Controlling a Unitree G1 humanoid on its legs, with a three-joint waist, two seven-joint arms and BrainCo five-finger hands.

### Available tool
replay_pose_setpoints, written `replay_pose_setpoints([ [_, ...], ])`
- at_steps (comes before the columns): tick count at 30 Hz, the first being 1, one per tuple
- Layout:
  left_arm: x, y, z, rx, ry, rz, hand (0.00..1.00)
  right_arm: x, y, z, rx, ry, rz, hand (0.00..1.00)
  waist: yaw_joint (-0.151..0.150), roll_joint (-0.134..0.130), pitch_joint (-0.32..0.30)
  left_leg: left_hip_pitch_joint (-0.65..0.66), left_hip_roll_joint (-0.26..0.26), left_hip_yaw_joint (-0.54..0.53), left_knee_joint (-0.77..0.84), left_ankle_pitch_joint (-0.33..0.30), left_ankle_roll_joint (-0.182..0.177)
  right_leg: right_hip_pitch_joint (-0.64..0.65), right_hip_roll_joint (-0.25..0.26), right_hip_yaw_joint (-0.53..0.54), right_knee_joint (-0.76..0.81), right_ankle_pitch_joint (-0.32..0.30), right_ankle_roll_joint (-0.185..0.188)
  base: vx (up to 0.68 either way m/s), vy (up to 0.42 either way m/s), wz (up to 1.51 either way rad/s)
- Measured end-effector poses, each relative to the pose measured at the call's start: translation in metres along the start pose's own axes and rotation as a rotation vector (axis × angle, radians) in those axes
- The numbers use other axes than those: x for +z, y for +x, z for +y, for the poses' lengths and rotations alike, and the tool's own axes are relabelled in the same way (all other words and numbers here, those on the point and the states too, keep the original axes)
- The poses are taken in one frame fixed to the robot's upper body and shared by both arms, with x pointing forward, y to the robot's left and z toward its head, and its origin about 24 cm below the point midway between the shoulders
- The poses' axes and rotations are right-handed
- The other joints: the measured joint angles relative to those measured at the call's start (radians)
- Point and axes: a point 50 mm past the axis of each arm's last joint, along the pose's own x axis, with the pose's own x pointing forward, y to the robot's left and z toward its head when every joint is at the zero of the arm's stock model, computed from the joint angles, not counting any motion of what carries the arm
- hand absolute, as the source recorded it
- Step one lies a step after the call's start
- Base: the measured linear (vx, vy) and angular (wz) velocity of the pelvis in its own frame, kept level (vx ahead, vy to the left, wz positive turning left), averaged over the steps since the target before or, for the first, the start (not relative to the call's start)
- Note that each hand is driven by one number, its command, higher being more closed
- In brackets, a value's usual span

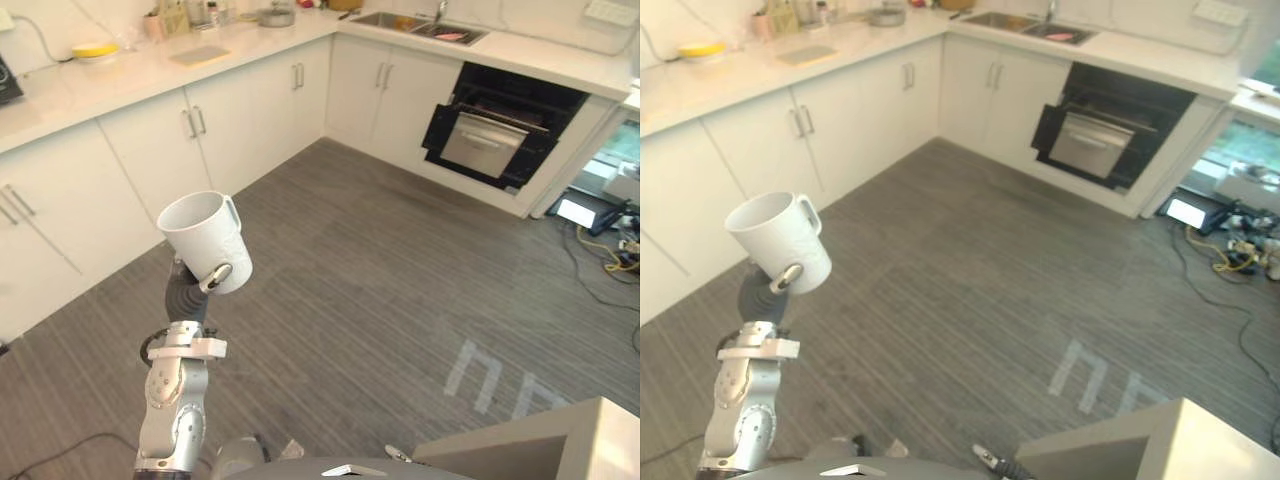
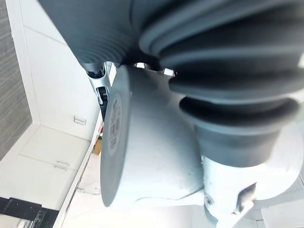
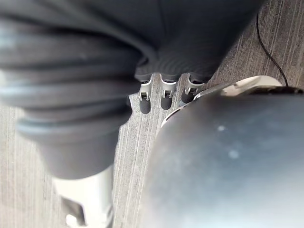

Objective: Walk over to the sink, pick up the cup, carry it to the dishwasher, place the cup inside the dishwasher, then close the dishwasher door

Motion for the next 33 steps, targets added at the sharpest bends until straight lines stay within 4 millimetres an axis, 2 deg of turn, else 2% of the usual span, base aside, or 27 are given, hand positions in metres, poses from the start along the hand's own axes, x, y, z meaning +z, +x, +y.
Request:
replay_pose_setpoints([
  [2,0.005,-0.005,0.003,0.011,0.005,-0.013,1.0,0.006,-0.001,-0.004,-0.007,-0.028,-0.004,0.0,0.01,0.024,0.009,-0.019,-0.007,-0.035,-0.086,0.023,-0.008,0.018,-0.005,0.008,-0.018,-0.003,0.005,-0.07,0.088,-0.06],
  [3,0.01,-0.007,0.002,0.016,0.001,-0.037,1.0,0.008,-0.001,-0.009,-0.02,-0.035,-0.004,0.0,0.023,0.043,0.013,-0.033,-0.008,-0.088,-0.143,0.046,-0.026,0.031,-0.005,0.024,-0.027,-0.01,0.017,0.11,0.242,-0.17],
  [4,0.013,-0.008,0.002,0.024,-0.007,-0.055,1.0,0.007,-0.002,-0.012,-0.029,-0.036,0.002,0.0,0.035,0.049,0.015,-0.043,-0.008,-0.103,-0.117,0.068,-0.043,0.049,-0.015,0.035,-0.03,-0.023,0.036,0.16,0.276,-0.21],
  [5,0.012,-0.008,0.003,0.03,-0.012,-0.054,1.0,0.006,-0.002,-0.013,-0.033,-0.034,0.007,0.0,0.04,0.044,0.011,-0.046,-0.021,-0.1,-0.091,0.075,-0.032,0.053,-0.03,0.043,-0.025,-0.032,0.048,0.3,0.359,-0.41],
  [6,0.012,-0.011,0.007,0.042,-0.012,-0.049,1.0,0.006,-0.002,-0.013,-0.036,-0.032,0.01,0.0,0.051,0.018,-0.011,-0.047,-0.066,-0.065,-0.056,0.042,0.023,0.049,-0.086,0.064,-0.008,-0.063,0.065,0.33,0.337,-0.36],
  [7,0.013,-0.011,0.008,0.041,-0.009,-0.051,1.0,0.004,-0.001,-0.012,-0.033,-0.027,0.014,0.0,0.047,-0.008,-0.028,-0.052,-0.094,-0.04,-0.05,0.026,0.048,0.046,-0.116,0.069,0.016,-0.076,0.068,0.34,0.307,-0.26],
  [8,0.013,-0.009,0.008,0.034,-0.011,-0.054,1.0,0.0,-0.001,-0.012,-0.035,-0.018,0.023,0.0,0.039,-0.013,-0.03,-0.055,-0.106,-0.038,-0.039,0.013,0.069,0.033,-0.123,0.082,0.072,-0.079,0.086,0.3,0.26,0.06],
  [9,0.012,-0.006,0.006,0.013,-0.028,-0.046,1.0,0.003,0.001,-0.009,-0.037,-0.003,-0.001,0.0,0.034,-0.013,-0.031,-0.049,-0.117,-0.037,-0.017,-0.013,0.101,-0.011,-0.124,0.083,0.22,-0.093,0.109,0.32,0.285,0.11],
  [11,0.011,-0.003,-0.001,-0.04,-0.039,-0.03,1.0,0.003,0.001,-0.008,-0.043,0.034,-0.012,0.0,0.034,-0.028,-0.029,0.006,-0.142,-0.024,-0.007,-0.055,0.126,-0.046,-0.153,0.082,0.38,-0.052,0.155,0.32,0.288,0.01],
  [12,0.013,-0.001,-0.007,-0.081,-0.044,-0.031,1.0,0.002,0.001,-0.008,-0.047,0.055,-0.021,0.0,0.036,-0.036,-0.033,0.052,-0.163,-0.018,-0.027,-0.073,0.135,-0.082,-0.177,0.083,0.504,0.001,0.186,0.32,0.251,-0.05],
  [13,0.017,0.0,-0.01,-0.1,-0.044,-0.041,1.0,0.004,0.001,-0.007,-0.045,0.061,-0.036,0.0,0.032,-0.043,-0.033,0.082,-0.178,-0.017,-0.052,-0.076,0.137,-0.118,-0.198,0.081,0.586,0.054,0.187,0.31,0.233,0.03],
  [14,0.021,0.001,-0.017,-0.144,-0.045,-0.05,1.0,0.008,0.001,-0.005,-0.038,0.068,-0.063,0.0,0.018,-0.053,-0.035,0.141,-0.206,-0.026,-0.115,-0.077,0.138,-0.171,-0.224,0.078,0.702,0.177,0.166,0.32,0.193,0.18],
  [15,0.021,0.003,-0.027,-0.199,-0.048,-0.046,1.0,0.01,0.0,-0.005,-0.035,0.063,-0.09,0.0,0.001,-0.04,-0.036,0.208,-0.214,-0.04,-0.201,-0.07,0.133,-0.245,-0.226,0.084,0.841,0.255,0.115,0.34,0.169,0.24],
  [16,0.019,0.006,-0.033,-0.226,-0.04,-0.042,1.0,0.015,0.0,-0.001,-0.018,0.064,-0.122,0.0,-0.013,-0.033,-0.034,0.262,-0.212,-0.059,-0.257,-0.059,0.13,-0.326,-0.2,0.066,0.954,0.173,0.07,0.33,0.15,0.2],
  [18,0.014,0.011,-0.039,-0.232,-0.043,-0.032,1.0,0.015,0.001,0.005,0.002,0.075,-0.14,0.0,-0.029,-0.033,-0.033,0.302,-0.208,-0.076,-0.295,-0.05,0.127,-0.415,-0.158,0.017,0.976,0.061,0.034,0.23,0.107,0.1],
  [20,0.004,0.017,-0.046,-0.234,-0.055,0.0,1.0,0.009,0.003,0.013,0.027,0.127,-0.137,0.0,-0.056,-0.032,-0.032,0.345,-0.211,-0.094,-0.332,-0.053,0.128,-0.525,-0.111,-0.054,0.83,-0.016,0.018,0.12,0.006,0.24],
  [22,-0.002,0.019,-0.052,-0.249,-0.068,0.036,1.0,0.011,0.0,0.011,0.027,0.134,-0.16,0.0,-0.077,-0.013,-0.016,0.392,-0.201,-0.109,-0.338,-0.074,0.127,-0.55,-0.067,-0.101,0.566,-0.008,-0.001,-0.09,-0.049,0.33],
  [23,-0.005,0.018,-0.061,-0.283,-0.089,0.053,1.0,0.003,-0.005,0.004,0.011,0.144,-0.149,0.0,-0.077,0.007,-0.011,0.422,-0.18,-0.11,-0.31,-0.108,0.127,-0.542,-0.015,-0.091,0.281,0.072,-0.008,-0.1,-0.028,0.32],
  [25,-0.006,0.017,-0.068,-0.31,-0.104,0.055,1.0,0.0,-0.007,0.002,0.009,0.144,-0.155,0.0,-0.081,0.017,-0.01,0.436,-0.163,-0.111,-0.261,-0.176,0.119,-0.535,0.01,-0.041,0.087,0.144,0.011,0.06,-0.033,0.4],
  [26,-0.008,0.016,-0.071,-0.317,-0.111,0.061,1.0,-0.002,-0.008,0.001,0.005,0.138,-0.147,0.0,-0.08,0.017,-0.005,0.466,-0.157,-0.119,-0.242,-0.215,0.108,-0.536,0.011,-0.019,0.055,0.17,0.012,0.35,-0.095,0.45],
  [27,-0.009,0.015,-0.074,-0.328,-0.118,0.067,1.0,-0.005,-0.009,0.0,0.004,0.131,-0.132,0.0,-0.081,0.013,-0.003,0.51,-0.146,-0.138,-0.218,-0.27,0.092,-0.53,0.01,0.006,0.067,0.183,-0.007,0.58,-0.186,0.46],
  [28,-0.01,0.013,-0.078,-0.338,-0.129,0.062,1.0,-0.007,-0.012,-0.002,0.002,0.131,-0.119,0.0,-0.086,0.021,-0.008,0.551,-0.12,-0.155,-0.195,-0.328,0.067,-0.532,0.013,-0.003,0.139,0.235,-0.036,0.63,-0.202,0.45],
  [29,-0.01,0.013,-0.079,-0.341,-0.134,0.063,1.0,-0.008,-0.012,-0.004,-0.003,0.128,-0.116,0.0,-0.089,0.029,-0.015,0.563,-0.104,-0.157,-0.18,-0.339,0.046,-0.544,0.019,-0.018,0.196,0.254,-0.041,0.69,-0.25,0.48],
  [30,-0.01,0.013,-0.08,-0.35,-0.135,0.061,1.0,-0.007,-0.012,-0.002,-0.006,0.126,-0.11,0.0,-0.095,0.019,-0.025,0.556,-0.085,-0.158,-0.105,-0.337,0.021,-0.563,0.017,-0.032,0.296,0.268,-0.054,0.68,-0.268,0.33],
  [31,-0.011,0.012,-0.081,-0.345,-0.146,0.062,1.0,-0.002,-0.014,-0.006,-0.017,0.118,-0.115,0.0,-0.1,0.042,-0.022,0.535,-0.048,-0.157,0.008,-0.313,-0.02,-0.552,0.037,-0.05,0.358,0.207,-0.052,0.65,-0.275,0.2],
  [32,-0.011,0.012,-0.082,-0.341,-0.153,0.06,1.0,0.001,-0.015,-0.008,-0.025,0.109,-0.121,0.0,-0.1,0.056,-0.023,0.516,-0.031,-0.156,0.078,-0.291,-0.043,-0.542,0.051,-0.056,0.375,0.178,-0.055,0.63,-0.269,-0.11],
  [33,-0.01,0.013,-0.084,-0.335,-0.168,0.053,1.0,0.005,-0.017,-0.01,-0.048,0.099,-0.123,0.0,-0.099,0.074,-0.03,0.448,-0.004,-0.159,0.251,-0.203,-0.077,-0.52,0.08,-0.056,0.395,0.121,-0.066,0.63,-0.235,-0.22],
])
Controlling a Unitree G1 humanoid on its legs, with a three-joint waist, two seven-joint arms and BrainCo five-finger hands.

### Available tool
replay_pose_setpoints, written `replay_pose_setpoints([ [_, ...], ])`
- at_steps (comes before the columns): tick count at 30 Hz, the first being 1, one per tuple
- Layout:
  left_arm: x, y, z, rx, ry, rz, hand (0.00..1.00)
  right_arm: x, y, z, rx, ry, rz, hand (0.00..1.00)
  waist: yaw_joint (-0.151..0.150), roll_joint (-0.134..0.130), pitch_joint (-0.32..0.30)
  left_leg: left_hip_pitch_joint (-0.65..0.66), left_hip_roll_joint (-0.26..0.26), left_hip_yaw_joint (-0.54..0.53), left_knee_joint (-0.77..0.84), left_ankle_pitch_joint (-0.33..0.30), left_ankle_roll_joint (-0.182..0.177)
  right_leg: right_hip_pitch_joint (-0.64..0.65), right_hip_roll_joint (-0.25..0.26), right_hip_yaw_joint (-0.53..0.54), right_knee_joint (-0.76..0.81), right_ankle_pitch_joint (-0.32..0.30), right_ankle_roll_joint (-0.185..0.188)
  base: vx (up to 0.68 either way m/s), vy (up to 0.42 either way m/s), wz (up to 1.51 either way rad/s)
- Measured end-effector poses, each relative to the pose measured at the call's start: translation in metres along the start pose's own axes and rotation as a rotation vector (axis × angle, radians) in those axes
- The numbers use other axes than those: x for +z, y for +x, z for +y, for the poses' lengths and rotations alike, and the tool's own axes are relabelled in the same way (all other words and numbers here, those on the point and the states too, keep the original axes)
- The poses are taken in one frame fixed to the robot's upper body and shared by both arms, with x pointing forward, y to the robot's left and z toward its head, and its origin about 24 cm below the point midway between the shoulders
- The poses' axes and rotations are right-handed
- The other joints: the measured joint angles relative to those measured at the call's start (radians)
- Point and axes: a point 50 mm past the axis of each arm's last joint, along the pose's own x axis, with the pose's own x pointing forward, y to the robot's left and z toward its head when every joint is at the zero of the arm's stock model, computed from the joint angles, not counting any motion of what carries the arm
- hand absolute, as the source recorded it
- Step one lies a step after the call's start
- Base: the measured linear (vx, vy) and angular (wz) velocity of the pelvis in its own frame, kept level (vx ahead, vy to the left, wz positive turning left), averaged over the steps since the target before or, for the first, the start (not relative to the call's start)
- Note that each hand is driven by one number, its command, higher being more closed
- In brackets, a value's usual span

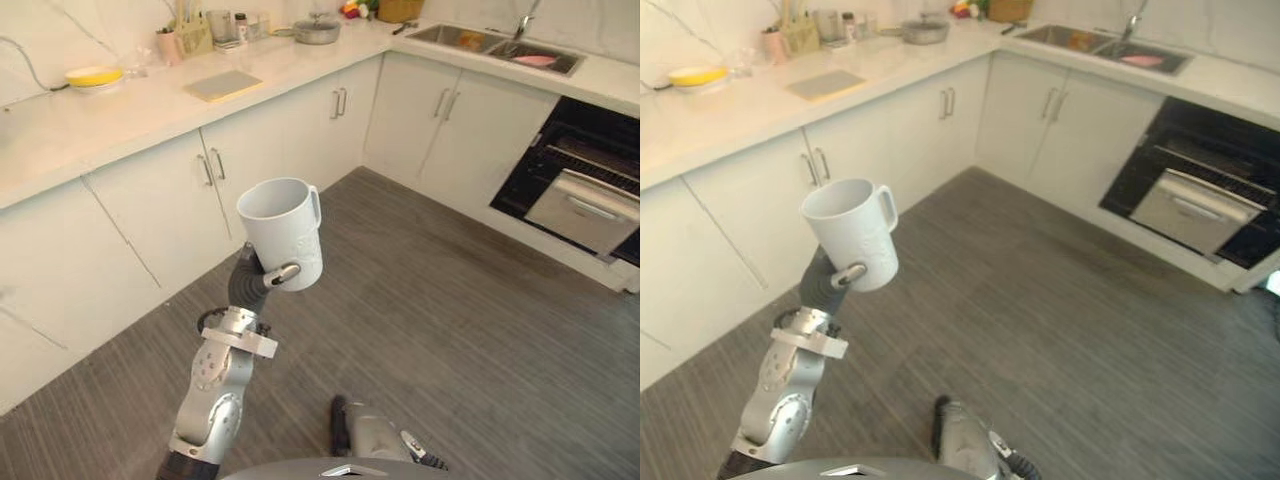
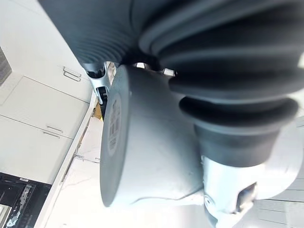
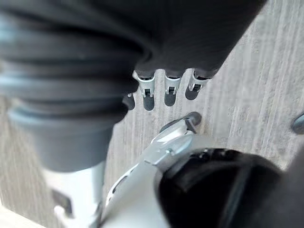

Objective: Walk over to the sink, pick up the cup, carry it to the dishwasher, place the cup inside the dishwasher, then close the dishwasher door

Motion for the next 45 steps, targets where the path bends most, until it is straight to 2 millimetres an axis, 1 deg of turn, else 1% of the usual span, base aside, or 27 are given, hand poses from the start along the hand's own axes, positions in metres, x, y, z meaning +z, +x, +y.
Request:
replay_pose_setpoints([
  [1,0.0,0.001,-0.002,0.004,-0.013,-0.011,1.0,0.003,-0.001,-0.001,-0.027,-0.004,-0.008,0.0,0.0,0.012,0.004,-0.086,0.036,0.0,0.192,0.179,-0.054,0.046,0.029,0.006,-0.005,-0.045,-0.012,0.64,-0.223,-0.25],
  [2,0.0,0.001,-0.002,0.004,-0.014,-0.011,1.0,0.007,0.0,0.0,-0.041,-0.012,-0.021,0.0,0.002,0.012,0.009,-0.132,0.061,0.003,0.29,0.233,-0.066,0.073,0.046,0.009,-0.015,-0.068,-0.029,0.66,-0.182,-0.23],
  [3,-0.001,0.002,-0.005,-0.006,-0.025,-0.017,1.0,0.011,-0.001,0.0,-0.075,-0.022,-0.045,0.0,0.005,0.028,0.018,-0.215,0.103,0.016,0.464,0.233,-0.033,0.152,0.079,0.017,-0.044,-0.099,-0.05,0.62,-0.159,-0.37],
  [5,-0.001,-0.001,-0.004,-0.019,-0.017,-0.017,1.0,0.013,0.0,0.002,-0.117,-0.015,-0.071,0.0,0.03,0.014,0.022,-0.328,0.123,0.056,0.575,0.176,0.056,0.259,0.1,0.056,-0.095,-0.132,-0.079,0.58,-0.138,-0.55],
  [8,0.009,-0.002,-0.003,-0.065,0.002,-0.073,1.0,0.036,0.003,0.022,-0.099,0.033,-0.19,0.0,0.081,0.005,0.015,-0.523,0.127,0.138,0.408,0.064,0.101,0.394,0.108,0.144,-0.216,-0.135,-0.072,0.42,-0.062,-0.88],
  [9,0.013,-0.004,-0.003,-0.068,0.009,-0.093,1.0,0.051,0.007,0.036,-0.072,0.04,-0.248,0.0,0.094,-0.001,0.011,-0.554,0.113,0.162,0.188,0.053,0.101,0.424,0.107,0.199,-0.245,-0.135,-0.062,-0.05,-0.045,-1.09],
  [11,0.016,-0.01,-0.003,-0.075,0.017,-0.103,1.0,0.073,0.009,0.054,-0.035,0.053,-0.339,0.0,0.109,-0.018,0.006,-0.549,0.042,0.081,-0.281,0.125,0.073,0.467,0.09,0.289,-0.265,-0.171,-0.045,-0.15,-0.007,-1.22],
  [13,0.01,-0.014,-0.007,-0.084,0.001,-0.081,1.0,0.087,0.01,0.064,-0.031,0.056,-0.39,0.0,0.117,-0.035,0.002,-0.555,-0.005,-0.018,-0.427,0.209,0.063,0.503,0.067,0.36,-0.24,-0.242,-0.018,0.17,0.191,-1.15],
  [15,0.006,-0.02,-0.01,-0.098,0.006,-0.059,1.0,0.081,0.01,0.067,-0.045,0.077,-0.386,0.0,0.139,-0.063,-0.021,-0.535,-0.032,-0.008,-0.373,0.371,0.064,0.533,0.028,0.431,-0.175,-0.316,0.03,0.56,0.284,-1.11],
  [16,0.006,-0.022,-0.01,-0.128,0.03,-0.045,1.0,0.074,0.011,0.067,-0.065,0.103,-0.373,0.0,0.129,-0.103,-0.035,-0.543,-0.051,0.037,-0.261,0.299,0.085,0.524,-0.007,0.437,-0.091,-0.332,0.06,0.56,0.22,-0.49],
  [18,0.01,-0.022,-0.015,-0.187,0.042,-0.051,1.0,0.058,0.012,0.067,-0.078,0.147,-0.34,0.0,0.116,-0.145,-0.038,-0.536,-0.069,0.063,-0.15,0.182,0.101,0.49,-0.025,0.419,0.08,-0.302,0.103,0.56,0.24,-0.24],
  [20,0.013,-0.018,-0.022,-0.276,0.052,-0.055,1.0,0.037,0.011,0.062,-0.105,0.245,-0.295,0.0,0.118,-0.197,-0.032,-0.458,-0.105,0.093,-0.138,0.095,0.128,0.397,-0.063,0.365,0.344,-0.179,0.194,0.4,0.134,-0.25],
  [21,0.014,-0.017,-0.026,-0.311,0.047,-0.055,1.0,0.029,0.011,0.058,-0.116,0.263,-0.271,0.0,0.11,-0.199,-0.025,-0.383,-0.122,0.112,-0.164,0.051,0.149,0.299,-0.109,0.304,0.533,0.062,0.191,0.36,0.121,-0.49],
  [22,0.015,-0.016,-0.031,-0.33,0.036,-0.061,1.0,0.026,0.012,0.053,-0.127,0.267,-0.267,0.0,0.097,-0.185,-0.021,-0.294,-0.118,0.135,-0.209,0.025,0.162,0.209,-0.155,0.247,0.697,0.099,0.12,0.39,0.15,-0.56],
  [24,0.014,-0.012,-0.041,-0.373,0.036,-0.065,1.0,0.019,0.009,0.048,-0.12,0.238,-0.264,0.0,0.074,-0.154,-0.021,-0.184,-0.091,0.158,-0.287,0.01,0.157,0.075,-0.161,0.153,0.795,0.002,0.039,0.42,0.194,-0.47],
  [26,0.016,-0.005,-0.048,-0.405,0.038,-0.083,1.0,0.016,0.008,0.046,-0.117,0.236,-0.274,0.0,0.044,-0.132,-0.02,-0.109,-0.062,0.165,-0.351,0.009,0.142,-0.031,-0.143,0.064,0.717,-0.06,0.059,0.24,0.11,-0.18],
  [29,0.015,0.004,-0.046,-0.403,0.053,-0.09,1.0,0.016,0.006,0.046,-0.108,0.226,-0.299,0.0,0.007,-0.117,-0.01,0.005,-0.033,0.174,-0.409,-0.007,0.095,-0.055,-0.144,-0.091,0.304,-0.079,0.041,-0.07,-0.041,-0.01],
  [31,0.014,0.003,-0.041,-0.374,0.057,-0.08,1.0,0.017,0.001,0.047,-0.088,0.209,-0.319,0.0,0.014,-0.102,-0.002,0.067,-0.01,0.193,-0.385,-0.063,0.019,-0.002,-0.103,-0.085,-0.067,0.005,0.007,0.03,-0.036,-0.09],
  [32,0.013,0.001,-0.039,-0.358,0.055,-0.074,1.0,0.013,-0.003,0.047,-0.08,0.199,-0.322,0.0,0.008,-0.104,-0.004,0.095,-0.009,0.186,-0.342,-0.114,-0.011,0.04,-0.094,-0.042,-0.197,0.165,-0.016,0.22,-0.098,0.09],
  [33,0.009,0.0,-0.037,-0.344,0.047,-0.061,1.0,0.012,-0.005,0.043,-0.089,0.2,-0.326,0.0,0.005,-0.08,-0.003,0.109,0.017,0.183,-0.321,-0.139,-0.016,0.054,-0.071,-0.047,-0.181,0.196,-0.012,0.41,-0.108,0.05],
  [34,0.003,-0.002,-0.036,-0.32,0.028,-0.041,1.0,0.029,-0.008,0.034,-0.097,0.16,-0.385,0.0,0.006,-0.023,-0.001,0.106,0.055,0.173,-0.287,-0.153,0.004,0.053,-0.036,-0.049,-0.15,0.161,-0.012,0.45,-0.138,-0.09],
  [35,0.003,-0.001,-0.036,-0.324,0.031,-0.044,1.0,0.042,-0.01,0.036,-0.088,0.137,-0.425,0.0,0.003,-0.002,0.01,0.11,0.058,0.156,-0.273,-0.132,0.012,0.027,-0.043,-0.047,-0.065,0.102,-0.014,0.4,-0.119,-0.11],
  [39,0.006,-0.001,-0.036,-0.323,0.036,-0.07,1.0,0.045,-0.012,0.054,-0.045,0.116,-0.445,0.0,0.002,-0.023,0.021,0.105,0.086,0.133,-0.107,-0.09,0.048,0.011,-0.054,-0.059,0.149,-0.111,-0.009,0.31,-0.182,0.08],
  [41,0.006,-0.005,-0.035,-0.316,0.03,-0.072,1.0,0.051,-0.015,0.061,-0.022,0.108,-0.474,0.0,0.003,-0.015,0.013,0.025,0.138,0.117,0.097,-0.011,0.133,0.04,-0.02,-0.084,0.162,-0.174,-0.02,0.35,-0.149,-0.08],
  [42,0.005,-0.006,-0.037,-0.321,0.026,-0.073,1.0,0.053,-0.018,0.062,-0.021,0.112,-0.491,0.0,0.006,0.009,0.007,-0.07,0.19,0.097,0.256,0.159,0.148,0.084,0.004,-0.109,0.125,-0.194,-0.018,0.51,-0.155,-0.07],
  [43,0.004,-0.007,-0.037,-0.326,0.023,-0.075,1.0,0.053,-0.019,0.061,-0.042,0.115,-0.498,0.0,0.018,0.001,0.004,-0.149,0.232,0.092,0.365,0.366,0.15,0.143,0.032,-0.116,0.061,-0.196,-0.021,0.49,-0.147,-0.04],
  [45,0.004,-0.006,-0.036,-0.31,0.012,-0.089,1.0,0.06,-0.023,0.055,-0.107,0.138,-0.559,0.0,0.035,-0.004,0.006,-0.325,0.233,0.088,0.547,0.266,0.132,0.233,0.056,-0.103,-0.035,-0.195,-0.038,0.45,-0.123,-0.04],
])
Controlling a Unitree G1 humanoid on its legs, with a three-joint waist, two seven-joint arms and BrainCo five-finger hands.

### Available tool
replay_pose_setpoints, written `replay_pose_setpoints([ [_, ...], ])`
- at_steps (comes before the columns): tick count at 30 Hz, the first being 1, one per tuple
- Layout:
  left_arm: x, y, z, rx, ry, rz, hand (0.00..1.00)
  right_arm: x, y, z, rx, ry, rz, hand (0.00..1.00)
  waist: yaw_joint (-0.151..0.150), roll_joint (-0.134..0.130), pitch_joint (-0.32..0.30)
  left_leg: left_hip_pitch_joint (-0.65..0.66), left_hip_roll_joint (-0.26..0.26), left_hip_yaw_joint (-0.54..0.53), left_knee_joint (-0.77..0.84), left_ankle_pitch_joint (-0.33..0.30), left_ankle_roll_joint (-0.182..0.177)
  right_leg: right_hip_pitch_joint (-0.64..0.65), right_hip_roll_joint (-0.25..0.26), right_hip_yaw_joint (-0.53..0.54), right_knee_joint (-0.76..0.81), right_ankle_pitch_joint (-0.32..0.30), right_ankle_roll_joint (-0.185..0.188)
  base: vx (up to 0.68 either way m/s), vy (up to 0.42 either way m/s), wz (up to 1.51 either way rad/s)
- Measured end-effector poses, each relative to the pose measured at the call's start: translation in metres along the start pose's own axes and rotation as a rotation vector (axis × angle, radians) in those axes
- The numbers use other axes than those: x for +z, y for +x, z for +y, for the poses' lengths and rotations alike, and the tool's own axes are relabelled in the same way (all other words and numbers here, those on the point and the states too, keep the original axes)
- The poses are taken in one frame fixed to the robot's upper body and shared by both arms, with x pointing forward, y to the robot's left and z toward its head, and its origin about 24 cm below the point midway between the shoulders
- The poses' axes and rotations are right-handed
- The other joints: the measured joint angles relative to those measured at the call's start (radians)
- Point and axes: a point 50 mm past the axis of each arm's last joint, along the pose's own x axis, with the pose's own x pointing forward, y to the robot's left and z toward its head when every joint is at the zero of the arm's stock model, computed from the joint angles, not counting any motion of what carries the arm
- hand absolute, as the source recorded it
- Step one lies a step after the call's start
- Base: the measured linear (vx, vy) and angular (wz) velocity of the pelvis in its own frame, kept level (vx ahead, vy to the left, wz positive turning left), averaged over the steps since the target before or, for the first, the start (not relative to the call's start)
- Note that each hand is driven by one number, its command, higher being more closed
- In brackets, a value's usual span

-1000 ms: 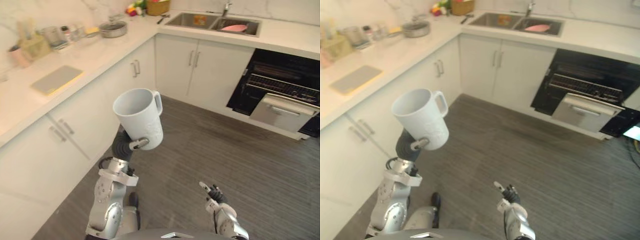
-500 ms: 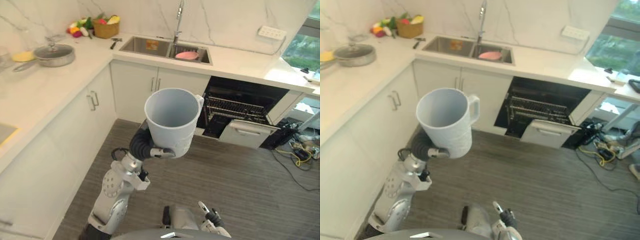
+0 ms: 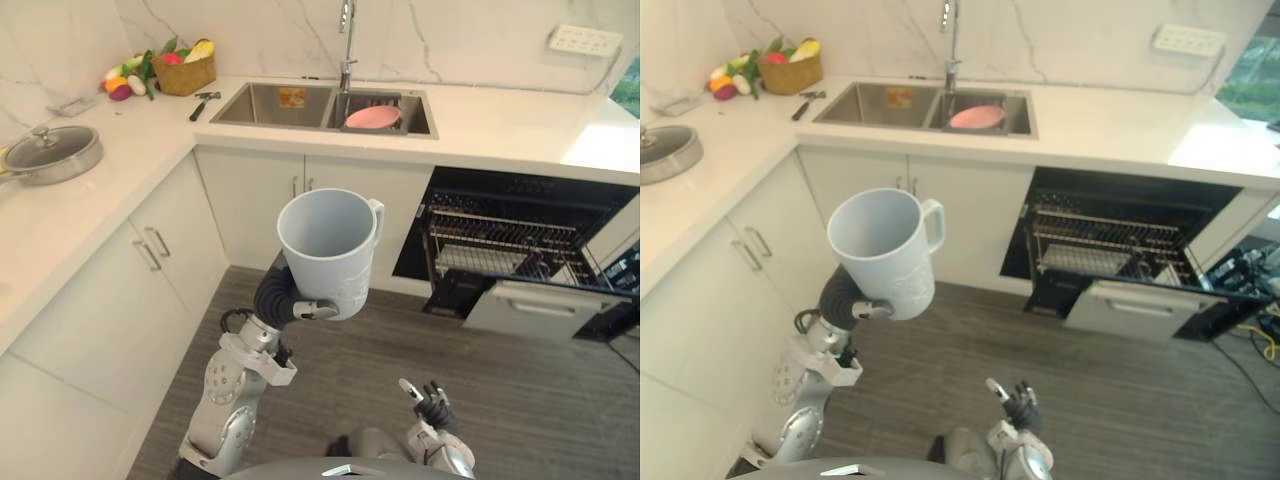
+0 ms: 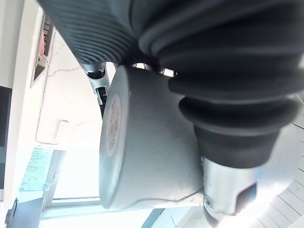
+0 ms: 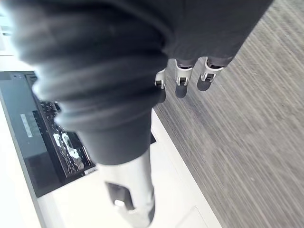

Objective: Walk over to the sink, pick up the cup, carry it to the dishwasher, place the cup inside the dishwasher, then close the dishwasher door

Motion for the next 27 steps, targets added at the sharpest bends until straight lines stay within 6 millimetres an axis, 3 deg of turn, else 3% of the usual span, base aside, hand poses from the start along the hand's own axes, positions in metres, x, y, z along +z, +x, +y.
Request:
replay_pose_setpoints([
  [1,-0.001,-0.003,0.004,0.031,0.002,0.003,1.0,0.012,0.001,-0.004,-0.013,0.035,-0.083,0.0,0.017,-0.004,0.002,-0.068,-0.018,0.05,0.014,-0.086,0.009,0.056,0.001,0.021,-0.046,-0.002,-0.011,0.39,-0.087,-0.18],
  [2,-0.001,-0.006,0.006,0.052,0.002,0.003,1.0,0.02,0.002,-0.003,-0.014,0.035,-0.131,0.0,0.022,-0.004,0.002,-0.095,-0.021,0.078,-0.005,-0.124,0.009,0.084,0.001,0.03,-0.071,-0.002,-0.01,0.48,-0.067,-0.51],
  [4,-0.003,-0.02,0.011,0.117,0.004,0.022,1.0,0.067,-0.005,0.018,0.063,0.071,-0.37,0.0,0.037,-0.013,0.001,-0.136,-0.045,0.168,-0.297,-0.226,-0.013,0.17,-0.006,0.1,-0.135,0.005,-0.003,0.31,-0.077,-0.87],
  [5,-0.004,-0.024,0.01,0.128,0.0,0.029,1.0,0.084,-0.009,0.025,0.101,0.086,-0.45,0.0,0.039,-0.014,0.0,-0.136,-0.06,0.17,-0.418,-0.23,-0.017,0.182,-0.01,0.124,-0.143,0.0,0.004,-0.01,-0.104,-1.21],
  [6,-0.007,-0.03,0.009,0.154,-0.009,0.046,1.0,0.112,-0.021,0.037,0.089,0.017,-0.665,0.0,0.044,-0.027,0.002,-0.139,-0.099,0.142,-0.676,-0.205,-0.031,0.201,-0.026,0.189,-0.14,-0.016,0.033,-0.08,-0.071,-1.15],
  [7,-0.008,-0.033,0.007,0.17,-0.018,0.055,1.0,0.127,-0.025,0.042,0.114,0.122,-0.688,0.0,0.048,-0.044,0.001,-0.14,-0.125,0.103,-0.795,-0.17,-0.04,0.216,-0.044,0.226,-0.138,-0.03,0.054,-0.03,-0.032,-1.15],
  [8,-0.009,-0.033,0.006,0.175,-0.016,0.061,1.0,0.134,-0.027,0.044,0.118,0.148,-0.716,0.0,0.052,-0.054,0.003,-0.139,-0.133,0.084,-0.842,-0.145,-0.053,0.231,-0.056,0.25,-0.138,-0.039,0.071,0.07,0.052,-0.98],
  [9,-0.01,-0.033,0.003,0.179,-0.009,0.064,1.0,0.143,-0.036,0.039,0.033,0.068,-0.867,0.0,0.059,-0.064,0.005,-0.142,-0.138,0.053,-0.89,-0.103,-0.08,0.267,-0.074,0.289,-0.138,-0.062,0.107,0.12,0.104,-0.78],
  [11,-0.01,-0.033,0.0,0.173,0.0,0.06,1.0,0.152,-0.046,0.028,0.085,0.237,-0.855,0.0,0.054,-0.066,-0.005,-0.154,-0.138,0.044,-0.886,-0.04,-0.077,0.321,-0.11,0.315,-0.128,-0.116,0.157,0.24,0.268,-0.71],
  [12,-0.007,-0.032,-0.003,0.157,0.0,0.049,1.0,0.15,-0.052,0.02,0.072,0.251,-0.881,0.0,0.059,-0.072,-0.011,-0.156,-0.142,0.05,-0.833,0.034,-0.076,0.338,-0.132,0.335,-0.11,-0.153,0.179,0.4,0.389,-0.65],
  [13,-0.005,-0.032,-0.004,0.134,0.009,0.047,1.0,0.143,-0.055,0.012,-0.041,0.172,-0.89,0.0,0.055,-0.11,-0.021,-0.178,-0.167,0.071,-0.742,-0.014,-0.078,0.342,-0.17,0.354,-0.07,-0.176,0.199,0.54,0.472,-0.3],
  [14,-0.003,-0.029,-0.005,0.096,0.021,0.047,1.0,0.131,-0.06,-0.005,-0.204,0.152,-0.832,0.0,0.035,-0.13,-0.042,-0.195,-0.196,0.076,-0.644,-0.109,-0.05,0.3,-0.205,0.352,0.05,-0.147,0.237,0.48,0.43,0.01],
  [15,-0.001,-0.027,-0.005,0.077,0.024,0.042,1.0,0.127,-0.061,-0.012,-0.248,0.152,-0.808,0.0,0.032,-0.143,-0.039,-0.187,-0.211,0.079,-0.629,-0.139,-0.042,0.281,-0.217,0.352,0.114,-0.12,0.247,0.44,0.438,0.28],
  [16,0.002,-0.025,-0.006,0.037,0.034,0.036,1.0,0.121,-0.064,-0.02,-0.295,0.15,-0.791,0.0,0.026,-0.176,-0.036,-0.154,-0.248,0.085,-0.631,-0.181,-0.024,0.216,-0.248,0.349,0.275,-0.031,0.239,0.35,0.354,0.12],
  [17,0.005,-0.024,-0.009,-0.005,0.036,0.039,1.0,0.121,-0.066,-0.02,-0.3,0.156,-0.794,0.0,0.019,-0.182,-0.03,-0.098,-0.275,0.094,-0.656,-0.22,-0.004,0.129,-0.273,0.355,0.451,0.146,0.236,0.38,0.331,0.02],
  [18,0.005,-0.023,-0.012,-0.026,0.033,0.044,1.0,0.123,-0.067,-0.019,-0.3,0.156,-0.803,0.0,0.014,-0.18,-0.028,-0.062,-0.277,0.104,-0.672,-0.234,0.005,0.094,-0.28,0.354,0.523,0.174,0.246,0.4,0.31,-0.2],
  [20,0.001,-0.018,-0.022,-0.083,0.0,0.055,1.0,0.126,-0.068,-0.008,-0.26,0.137,-0.823,0.0,0.008,-0.164,-0.034,0.045,-0.267,0.129,-0.742,-0.251,0.018,0.007,-0.271,0.305,0.624,0.081,0.215,0.33,0.26,-0.26],
  [22,-0.003,-0.011,-0.038,-0.153,-0.026,0.069,1.0,0.132,-0.074,0.017,-0.173,0.183,-0.83,0.0,-0.003,-0.13,-0.054,0.147,-0.245,0.17,-0.846,-0.246,0.006,-0.085,-0.242,0.18,0.477,0.012,0.204,0.36,0.252,-0.34],
  [24,-0.006,-0.011,-0.041,-0.163,-0.017,0.084,1.0,0.138,-0.079,0.034,-0.107,0.217,-0.84,0.0,-0.011,-0.125,-0.056,0.202,-0.245,0.202,-0.902,-0.245,-0.006,-0.114,-0.239,0.092,0.285,0.009,0.185,0.07,0.085,-0.42],
  [26,-0.008,-0.014,-0.04,-0.143,-0.007,0.105,1.0,0.14,-0.08,0.047,-0.06,0.248,-0.828,0.0,-0.009,-0.126,-0.058,0.26,-0.245,0.239,-0.919,-0.265,-0.04,-0.12,-0.218,0.042,0.068,0.092,0.111,-0.01,-0.015,-0.6],
  [27,-0.01,-0.017,-0.036,-0.125,0.018,0.128,1.0,0.139,-0.078,0.058,-0.015,0.267,-0.804,0.0,-0.006,-0.135,-0.063,0.292,-0.251,0.263,-0.911,-0.285,-0.071,-0.114,-0.19,0.025,-0.07,0.248,0.054,0.13,-0.09,-0.88],
])
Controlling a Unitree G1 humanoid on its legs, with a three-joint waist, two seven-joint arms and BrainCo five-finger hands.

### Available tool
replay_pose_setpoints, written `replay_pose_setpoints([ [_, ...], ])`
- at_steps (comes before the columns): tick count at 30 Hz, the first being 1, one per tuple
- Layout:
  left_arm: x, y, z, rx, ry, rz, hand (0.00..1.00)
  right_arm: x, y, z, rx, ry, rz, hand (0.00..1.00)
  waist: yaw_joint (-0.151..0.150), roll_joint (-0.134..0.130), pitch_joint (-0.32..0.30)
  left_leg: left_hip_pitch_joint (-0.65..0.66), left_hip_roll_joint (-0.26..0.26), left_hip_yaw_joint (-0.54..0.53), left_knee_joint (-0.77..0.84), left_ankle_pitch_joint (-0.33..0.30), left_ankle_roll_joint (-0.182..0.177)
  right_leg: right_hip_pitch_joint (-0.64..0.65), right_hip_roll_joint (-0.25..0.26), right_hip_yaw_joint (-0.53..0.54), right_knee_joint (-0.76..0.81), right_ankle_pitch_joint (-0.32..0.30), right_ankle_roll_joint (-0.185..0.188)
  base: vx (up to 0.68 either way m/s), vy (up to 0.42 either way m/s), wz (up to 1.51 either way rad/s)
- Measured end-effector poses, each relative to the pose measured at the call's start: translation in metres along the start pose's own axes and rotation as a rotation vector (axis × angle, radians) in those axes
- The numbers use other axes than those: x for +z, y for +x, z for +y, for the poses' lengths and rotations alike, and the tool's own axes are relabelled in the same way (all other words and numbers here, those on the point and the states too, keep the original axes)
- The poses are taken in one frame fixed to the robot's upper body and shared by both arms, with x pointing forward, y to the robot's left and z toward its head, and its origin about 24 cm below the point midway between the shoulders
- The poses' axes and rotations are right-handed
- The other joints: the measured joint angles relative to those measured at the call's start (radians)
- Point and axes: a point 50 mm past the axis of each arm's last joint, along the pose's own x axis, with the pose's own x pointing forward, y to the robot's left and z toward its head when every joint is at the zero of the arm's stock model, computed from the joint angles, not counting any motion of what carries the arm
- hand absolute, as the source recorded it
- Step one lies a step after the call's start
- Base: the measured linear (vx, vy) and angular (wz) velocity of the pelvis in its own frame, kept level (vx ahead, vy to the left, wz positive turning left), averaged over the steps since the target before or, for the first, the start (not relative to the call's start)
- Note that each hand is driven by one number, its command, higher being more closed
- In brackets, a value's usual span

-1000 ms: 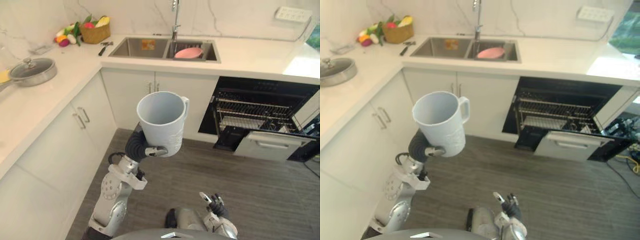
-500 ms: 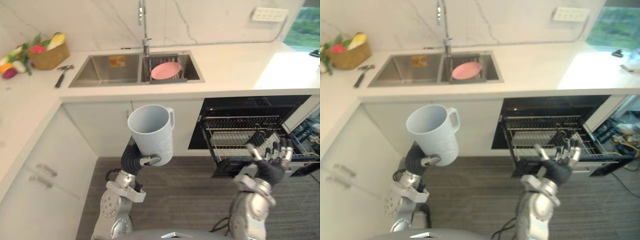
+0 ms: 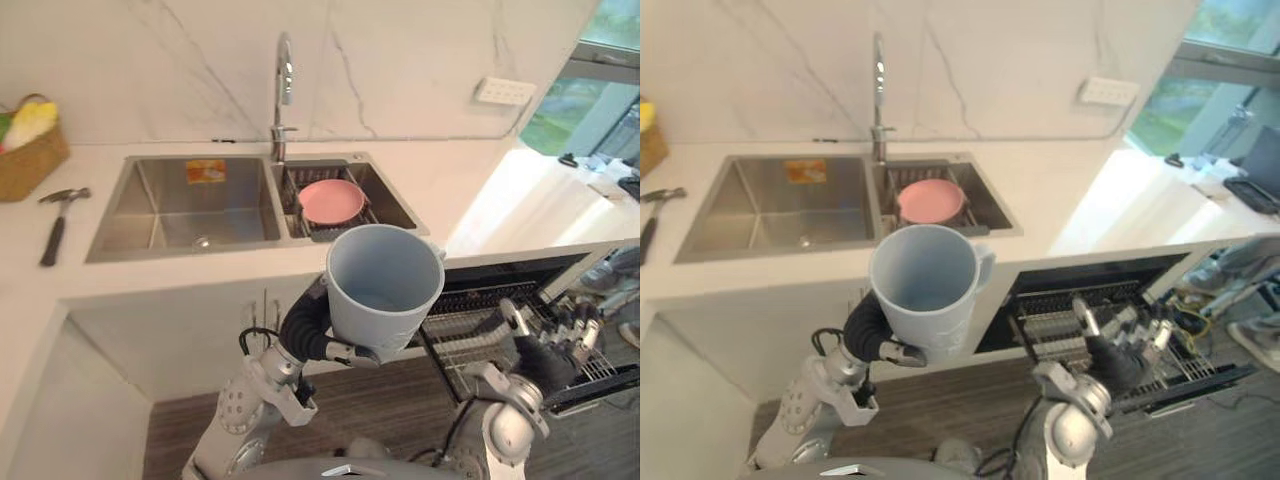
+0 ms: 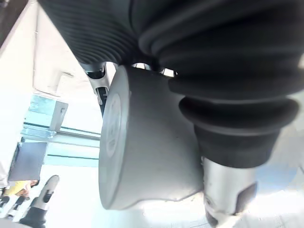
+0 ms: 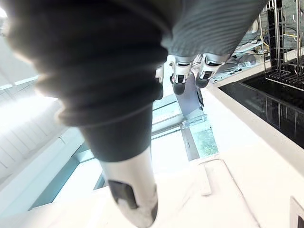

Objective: Walk over to the sink, pick up the cup, carry it to the dishwasher, place the cup inside the dishwasher, then close the dishwasher door

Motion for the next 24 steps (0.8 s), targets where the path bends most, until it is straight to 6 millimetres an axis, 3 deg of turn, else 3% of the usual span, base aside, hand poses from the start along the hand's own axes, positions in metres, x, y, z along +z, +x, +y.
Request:
replay_pose_setpoints([
  [2,-0.017,-0.005,0.006,0.052,0.015,0.09,1.0,-0.009,0.004,0.019,0.064,0.039,0.047,0.0,-0.001,0.061,-0.018,0.022,0.05,0.013,0.046,-0.013,-0.016,0.046,0.064,-0.006,-0.073,0.029,-0.027,0.27,-0.082,-1.04],
  [5,-0.024,-0.004,0.01,0.083,0.043,0.137,1.0,-0.013,0.008,0.045,0.168,0.064,0.066,0.0,-0.004,0.112,-0.011,0.023,0.068,0.031,0.085,-0.01,-0.023,0.06,0.112,0.016,-0.138,0.036,-0.028,0.22,-0.024,-0.85],
  [7,-0.022,0.002,0.013,0.083,0.062,0.124,1.0,-0.016,0.015,0.05,0.223,0.035,0.072,0.0,-0.011,0.11,-0.005,0.02,0.073,0.026,0.104,-0.007,-0.027,0.065,0.125,0.024,-0.15,0.011,-0.003,0.15,-0.003,-0.31],
  [9,-0.022,0.005,0.018,0.091,0.077,0.123,1.0,-0.015,0.022,0.05,0.242,0.024,0.058,0.0,-0.021,0.097,0.015,-0.038,0.101,-0.004,0.257,0.002,-0.024,0.075,0.125,0.019,-0.145,-0.009,0.0,0.11,-0.041,-0.02],
  [10,-0.024,0.005,0.021,0.1,0.083,0.131,1.0,-0.013,0.028,0.049,0.258,0.025,0.05,0.0,-0.026,0.096,0.036,-0.11,0.131,-0.035,0.414,0.043,0.031,0.095,0.136,0.02,-0.145,-0.021,-0.002,-0.01,-0.088,-0.07],
  [11,-0.025,0.003,0.024,0.115,0.085,0.14,1.0,-0.01,0.033,0.047,0.275,0.017,0.037,0.0,-0.025,0.106,0.058,-0.175,0.153,-0.072,0.567,0.132,0.104,0.126,0.15,0.031,-0.156,-0.041,-0.016,-0.09,-0.133,-0.19],
  [12,-0.026,0.001,0.026,0.126,0.087,0.147,1.0,-0.009,0.035,0.046,0.28,0.01,0.029,0.0,-0.023,0.111,0.063,-0.196,0.156,-0.098,0.62,0.193,0.105,0.147,0.155,0.041,-0.169,-0.044,-0.021,-0.19,-0.186,-0.41],
  [13,-0.029,-0.003,0.027,0.146,0.088,0.163,1.0,-0.006,0.038,0.045,0.294,0.003,0.012,0.0,-0.015,0.104,0.074,-0.232,0.141,-0.143,0.703,0.258,0.081,0.186,0.153,0.078,-0.202,-0.047,-0.021,-0.21,-0.195,-0.65],
  [14,-0.03,-0.003,0.026,0.155,0.078,0.16,1.0,-0.003,0.042,0.045,0.303,0.002,-0.009,0.0,-0.003,0.121,0.064,-0.276,0.107,-0.185,0.697,0.097,0.06,0.191,0.153,0.114,-0.217,-0.047,-0.021,-0.2,-0.161,-0.76],
  [16,-0.03,-0.001,0.023,0.164,0.086,0.152,1.0,0.001,0.049,0.045,0.314,-0.001,-0.035,0.0,0.01,0.118,0.067,-0.318,0.023,-0.23,0.532,-0.029,0.06,0.204,0.13,0.165,-0.238,-0.036,-0.009,-0.25,-0.086,-0.75],
  [17,-0.03,-0.001,0.022,0.165,0.087,0.149,1.0,0.002,0.049,0.046,0.323,0.002,-0.038,0.0,0.01,0.115,0.068,-0.33,-0.002,-0.246,0.463,-0.044,0.055,0.21,0.121,0.179,-0.247,-0.033,-0.003,-0.4,-0.077,-0.82],
  [18,-0.031,-0.001,0.02,0.178,0.092,0.15,1.0,0.001,0.049,0.051,0.349,0.004,-0.038,0.0,0.012,0.115,0.07,-0.352,-0.043,-0.287,0.316,-0.04,0.05,0.229,0.109,0.217,-0.271,-0.022,0.015,-0.36,-0.054,-0.74],
  [20,-0.031,-0.001,0.019,0.194,0.089,0.148,1.0,0.0,0.047,0.054,0.379,0.007,-0.031,0.0,0.016,0.124,0.076,-0.353,-0.045,-0.323,0.179,0.02,0.042,0.251,0.109,0.249,-0.278,-0.029,0.043,-0.31,-0.03,-0.71],
  [21,-0.032,0.0,0.018,0.206,0.083,0.15,1.0,-0.002,0.045,0.057,0.401,0.003,-0.02,0.0,0.014,0.139,0.081,-0.342,-0.022,-0.318,0.124,0.151,0.074,0.27,0.126,0.268,-0.278,-0.041,0.063,-0.13,0.084,-0.6],
  [23,-0.031,0.0,0.016,0.21,0.081,0.147,1.0,-0.003,0.038,0.059,0.418,0.018,-0.005,0.0,0.018,0.109,0.074,-0.309,-0.05,-0.282,0.081,0.148,0.086,0.283,0.088,0.268,-0.29,-0.048,0.072,0.06,0.164,-0.43],
  [24,-0.029,0.003,0.016,0.192,0.09,0.134,1.0,0.001,0.033,0.063,0.433,0.051,-0.011,0.0,0.023,0.072,0.076,-0.301,-0.07,-0.28,0.039,0.159,0.091,0.265,0.069,0.264,-0.291,-0.049,0.075,0.14,0.073,-0.13],
])
